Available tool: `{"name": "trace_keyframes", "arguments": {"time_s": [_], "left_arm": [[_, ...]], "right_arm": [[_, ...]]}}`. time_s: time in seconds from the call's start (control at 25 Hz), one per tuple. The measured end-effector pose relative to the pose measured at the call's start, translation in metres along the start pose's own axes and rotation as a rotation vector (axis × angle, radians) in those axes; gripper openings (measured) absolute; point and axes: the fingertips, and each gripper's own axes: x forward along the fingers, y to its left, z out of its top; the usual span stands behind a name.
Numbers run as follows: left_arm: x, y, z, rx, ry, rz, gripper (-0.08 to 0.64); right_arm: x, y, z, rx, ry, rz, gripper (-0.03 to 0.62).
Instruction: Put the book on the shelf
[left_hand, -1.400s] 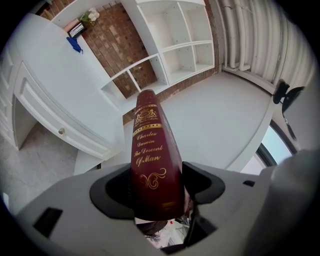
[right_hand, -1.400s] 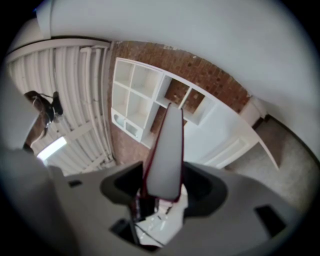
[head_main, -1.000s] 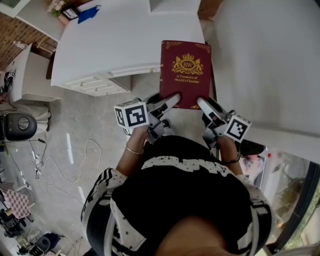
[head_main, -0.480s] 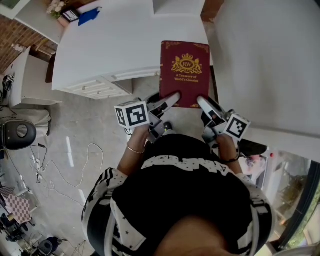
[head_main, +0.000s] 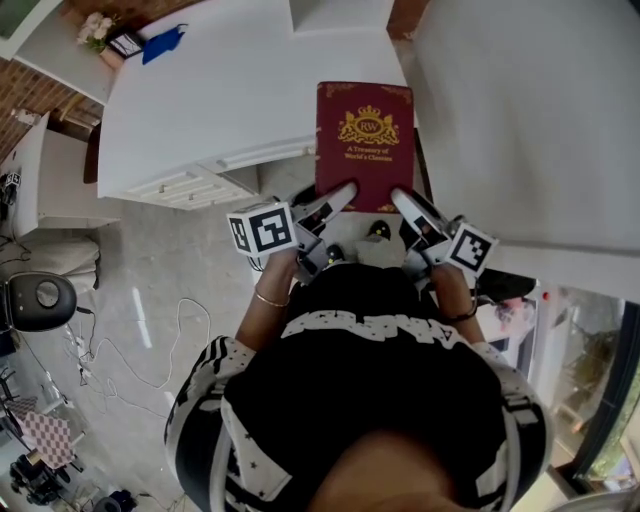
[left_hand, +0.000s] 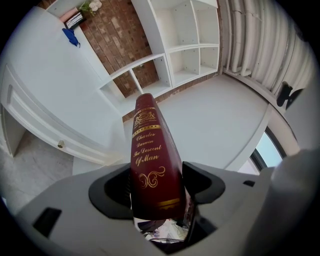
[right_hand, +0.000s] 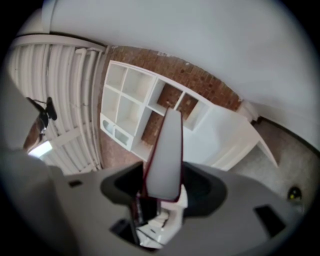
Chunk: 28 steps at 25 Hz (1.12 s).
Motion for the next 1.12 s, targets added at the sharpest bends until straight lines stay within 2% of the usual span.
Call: {"name": "trace_keyframes", "arguments": {"time_s": [0.16,0.4,0.64,1.0,1.12], "left_arm": [[0.003,0.008,0.003,0.026,-0.001,0.035,0.321],[0.0,0.007,0.017,0.004,-0.062,0.046,0.321],[-0.002,0.029,0.059,0.002,-0.111,0.095,0.322],[0.007,0.044,0.059,0.015,-0.125,0.153,0.333],[0.02,0.05,0.082,0.006,-0.131,0.161,0.333]], "right_arm": [[0.002,-0.004,0.005,0.0,0.005,0.005,0.261],[0.021,-0.006,0.012,0.007,0.036,0.049,0.261],[0.072,-0.01,0.026,0.012,0.098,0.097,0.261],[0.081,-0.029,0.033,0.01,0.131,0.112,0.259],[0.1,-0.032,0.053,0.0,0.145,0.119,0.259]]}}
